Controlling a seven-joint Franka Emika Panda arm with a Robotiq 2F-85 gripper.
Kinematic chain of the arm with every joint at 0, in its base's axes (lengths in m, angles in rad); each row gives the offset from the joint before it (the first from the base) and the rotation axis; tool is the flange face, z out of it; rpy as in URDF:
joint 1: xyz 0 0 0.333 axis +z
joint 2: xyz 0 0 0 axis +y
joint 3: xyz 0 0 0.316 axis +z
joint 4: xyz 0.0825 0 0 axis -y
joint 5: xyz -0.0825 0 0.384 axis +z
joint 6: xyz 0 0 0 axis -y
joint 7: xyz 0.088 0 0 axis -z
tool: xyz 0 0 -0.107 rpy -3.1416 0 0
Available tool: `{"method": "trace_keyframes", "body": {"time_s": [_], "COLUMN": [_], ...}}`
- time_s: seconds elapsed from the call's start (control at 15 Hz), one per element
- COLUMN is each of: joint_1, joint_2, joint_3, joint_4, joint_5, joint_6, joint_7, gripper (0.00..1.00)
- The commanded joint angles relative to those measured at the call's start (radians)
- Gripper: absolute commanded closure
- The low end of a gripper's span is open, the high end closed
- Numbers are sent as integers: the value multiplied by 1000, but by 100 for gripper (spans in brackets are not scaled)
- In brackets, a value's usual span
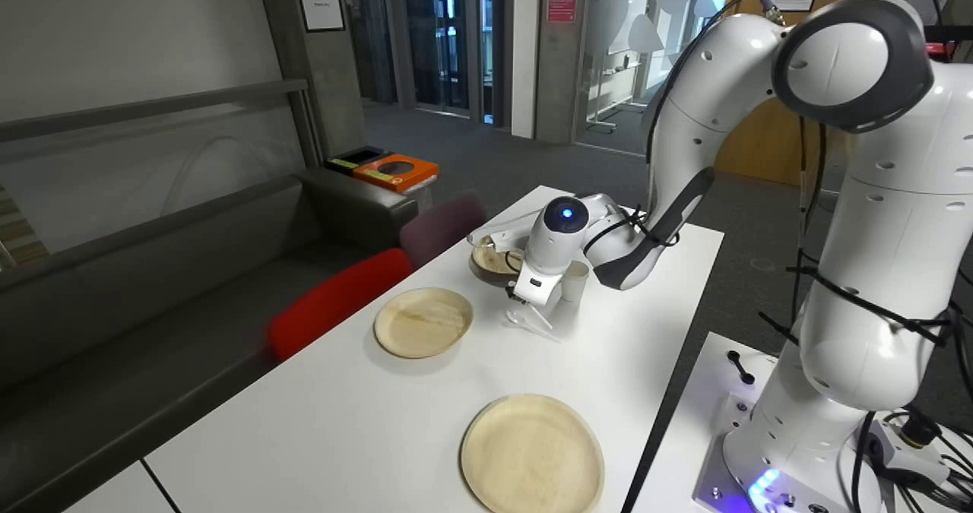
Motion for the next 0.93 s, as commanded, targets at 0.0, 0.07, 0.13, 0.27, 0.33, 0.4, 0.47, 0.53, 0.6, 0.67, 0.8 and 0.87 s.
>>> {"method": "trace_keyframes", "body": {"time_s": [0.0, 0.07, 0.13, 0.27, 0.33, 0.4, 0.47, 0.53, 0.6, 0.67, 0.8, 0.87], "joint_1": [-26, -26, -26, -42, -45, -36, -41, -45, -48, -51, -51, -60], "joint_2": [46, 57, 70, 93, 104, 110, 118, 124, 131, 139, 147, 153], "joint_3": [-13, -15, -18, -7, -6, -17, -15, -13, -11, -10, -11, -1], "joint_4": [4, 5, 10, 21, 26, 29, 33, 35, 40, 45, 53, 64], "joint_5": [39, 46, 47, 37, 37, 49, 52, 59, 64, 71, 77, 65], "joint_6": [48, 43, 38, 26, 25, 27, 29, 30, 29, 31, 32, 24], "joint_7": [-90, -102, -110, -119, -127, -147, -163, -184, -203, -230, -271, -274], "gripper": [99, 99, 99, 99, 99, 99, 99, 99, 99, 99, 99, 99]}}
